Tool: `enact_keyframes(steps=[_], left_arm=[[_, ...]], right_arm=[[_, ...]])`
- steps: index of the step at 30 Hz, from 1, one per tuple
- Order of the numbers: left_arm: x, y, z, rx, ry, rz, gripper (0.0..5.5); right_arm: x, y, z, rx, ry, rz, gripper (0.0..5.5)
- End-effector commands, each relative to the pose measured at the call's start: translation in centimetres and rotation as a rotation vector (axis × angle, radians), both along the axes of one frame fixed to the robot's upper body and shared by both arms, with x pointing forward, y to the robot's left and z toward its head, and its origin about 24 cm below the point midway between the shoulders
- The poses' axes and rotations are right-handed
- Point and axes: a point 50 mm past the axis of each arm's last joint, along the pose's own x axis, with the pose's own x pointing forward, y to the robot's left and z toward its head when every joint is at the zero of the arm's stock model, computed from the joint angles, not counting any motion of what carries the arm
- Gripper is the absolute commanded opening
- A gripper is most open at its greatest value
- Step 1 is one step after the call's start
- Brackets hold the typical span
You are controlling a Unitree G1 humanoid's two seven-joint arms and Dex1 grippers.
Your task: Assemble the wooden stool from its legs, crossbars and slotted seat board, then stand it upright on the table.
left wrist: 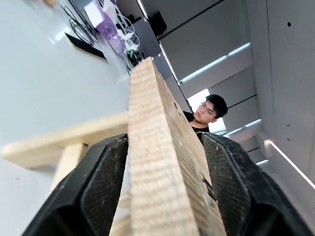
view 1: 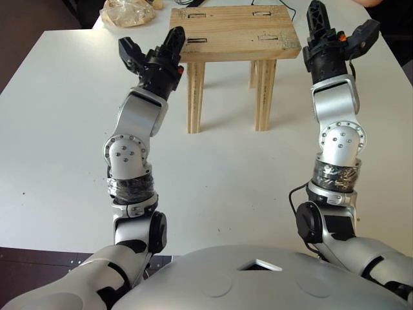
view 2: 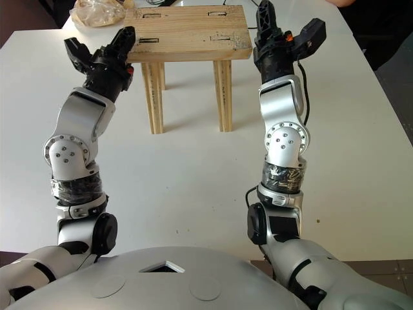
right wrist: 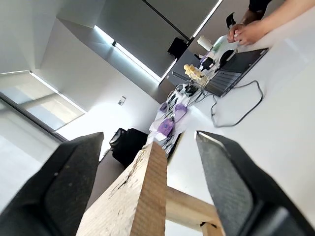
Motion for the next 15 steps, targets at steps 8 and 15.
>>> enact_keyframes(steps=[8,15], left_arm=[[0.4,2.7,2.3,0.763,-0.263,0.401,2.7],[1.6,-1.0,2.3,1.066,-0.425,0.443,2.7]], right_arm=[[0.8,-0.4,1.2,-0.655,-0.078,-0.411,3.4],[2.2,1.7,1.4,-0.721,-0.127,-0.463,3.4]])
